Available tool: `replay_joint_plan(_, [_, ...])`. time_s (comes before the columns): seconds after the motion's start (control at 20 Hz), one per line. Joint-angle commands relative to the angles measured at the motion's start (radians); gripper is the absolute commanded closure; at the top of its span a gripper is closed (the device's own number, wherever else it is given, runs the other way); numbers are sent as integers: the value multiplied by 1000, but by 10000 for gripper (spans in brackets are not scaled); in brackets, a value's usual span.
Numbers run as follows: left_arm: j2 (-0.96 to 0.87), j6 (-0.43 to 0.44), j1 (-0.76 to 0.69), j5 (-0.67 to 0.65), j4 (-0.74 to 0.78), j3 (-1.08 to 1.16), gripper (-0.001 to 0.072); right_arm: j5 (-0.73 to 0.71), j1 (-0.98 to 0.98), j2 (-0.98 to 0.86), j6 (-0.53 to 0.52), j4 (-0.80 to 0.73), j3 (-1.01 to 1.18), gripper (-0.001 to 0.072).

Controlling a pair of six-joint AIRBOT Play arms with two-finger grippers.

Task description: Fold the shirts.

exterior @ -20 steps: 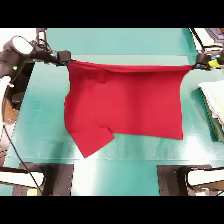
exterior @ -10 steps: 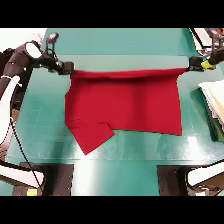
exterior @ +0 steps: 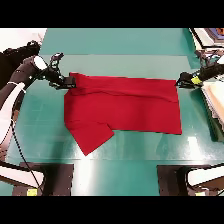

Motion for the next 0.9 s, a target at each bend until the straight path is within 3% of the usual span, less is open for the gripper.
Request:
replay_joint_plan(0.0, [77, -14, 0, -123, 106, -20, 175, 51, -20, 53, -24, 54, -31, 365])
replay_joint_plan(0.15, [257, -15, 0, -175, 160, -184, 173, 62, -67, 192, -44, 55, -112, 364])
replay_joint_plan(0.25, [390, -60, 0, -166, 149, -364, 173, 61, -97, 292, -75, 55, -210, 365])
replay_joint_plan(0.5, [663, -113, 0, -79, -60, -797, 173, 1, -127, 491, -85, 57, -448, 365])
replay_joint_plan(0.7, [708, -108, 0, 19, -217, -930, 173, -24, -106, 567, -86, 63, -534, 365])
replay_joint_plan(0.85, [708, -100, 0, 79, -248, -941, 173, -22, -94, 585, -86, 64, -538, 365])
